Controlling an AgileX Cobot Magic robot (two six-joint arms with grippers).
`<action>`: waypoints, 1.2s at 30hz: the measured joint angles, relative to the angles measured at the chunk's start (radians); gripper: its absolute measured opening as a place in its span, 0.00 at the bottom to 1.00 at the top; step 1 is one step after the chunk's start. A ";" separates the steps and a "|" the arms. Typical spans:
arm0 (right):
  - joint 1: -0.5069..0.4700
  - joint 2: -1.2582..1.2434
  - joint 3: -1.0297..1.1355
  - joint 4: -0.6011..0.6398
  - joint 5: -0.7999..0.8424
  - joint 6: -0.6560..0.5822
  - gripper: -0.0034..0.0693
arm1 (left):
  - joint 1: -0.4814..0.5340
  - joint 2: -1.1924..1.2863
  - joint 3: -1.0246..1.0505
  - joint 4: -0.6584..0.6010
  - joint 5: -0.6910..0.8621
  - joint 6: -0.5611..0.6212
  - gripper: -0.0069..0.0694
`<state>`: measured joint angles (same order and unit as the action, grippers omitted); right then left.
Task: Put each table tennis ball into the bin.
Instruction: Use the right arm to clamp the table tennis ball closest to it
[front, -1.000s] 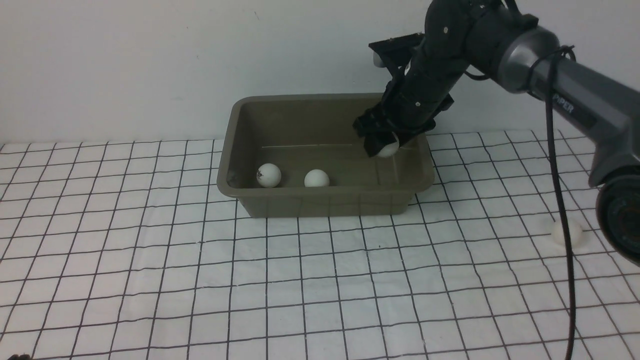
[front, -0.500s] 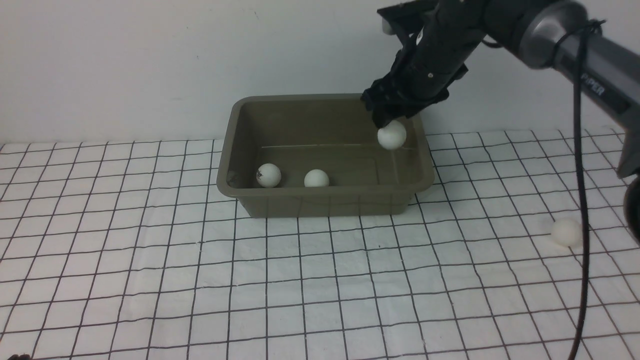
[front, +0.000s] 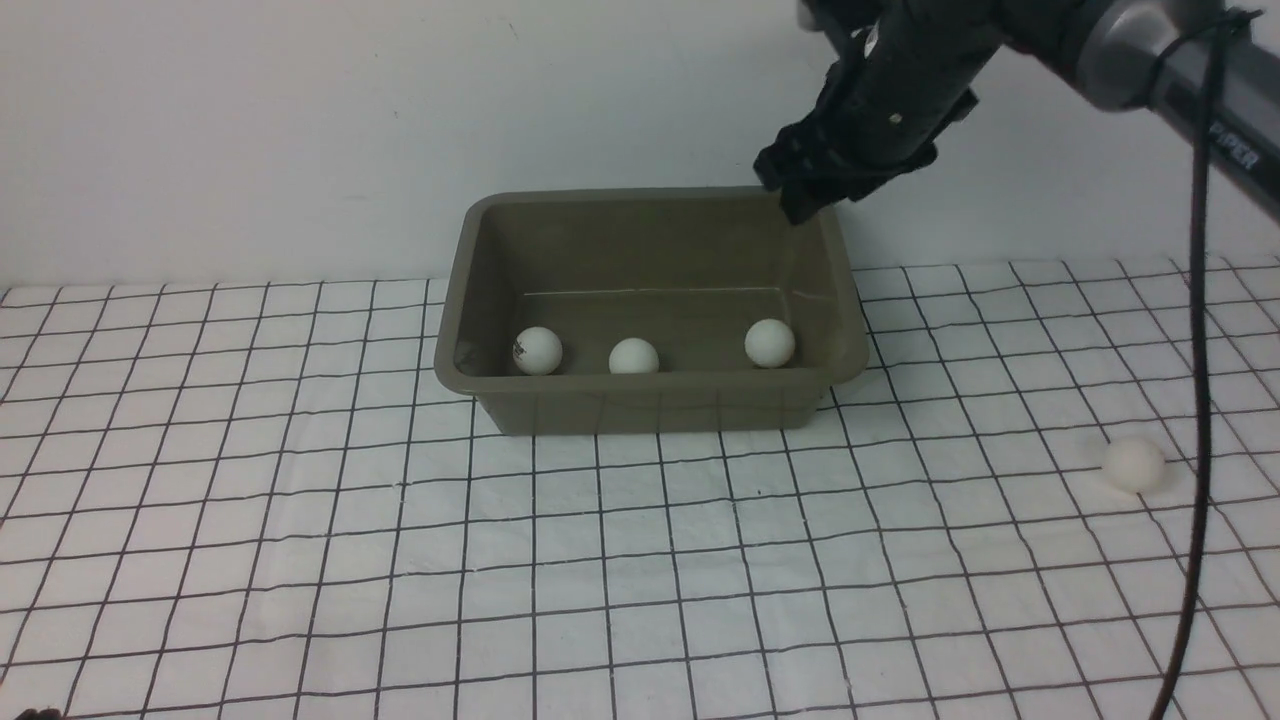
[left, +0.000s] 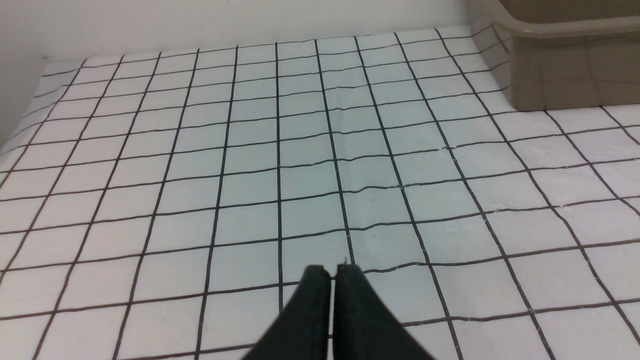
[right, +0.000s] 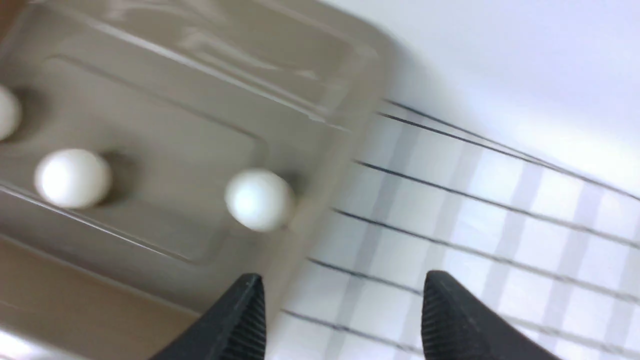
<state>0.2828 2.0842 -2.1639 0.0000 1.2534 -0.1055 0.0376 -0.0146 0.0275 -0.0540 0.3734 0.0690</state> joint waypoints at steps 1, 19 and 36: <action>-0.021 -0.035 0.037 -0.006 0.000 0.001 0.58 | 0.000 0.000 0.000 0.000 0.000 0.000 0.09; -0.212 -0.306 0.718 -0.025 -0.051 0.001 0.58 | 0.000 0.000 0.000 0.000 0.000 0.000 0.09; -0.212 -0.201 0.770 -0.110 -0.183 0.027 0.60 | 0.000 0.000 0.000 0.000 0.000 0.000 0.09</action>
<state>0.0706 1.8834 -1.3941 -0.1099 1.0705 -0.0780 0.0376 -0.0146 0.0275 -0.0540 0.3734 0.0690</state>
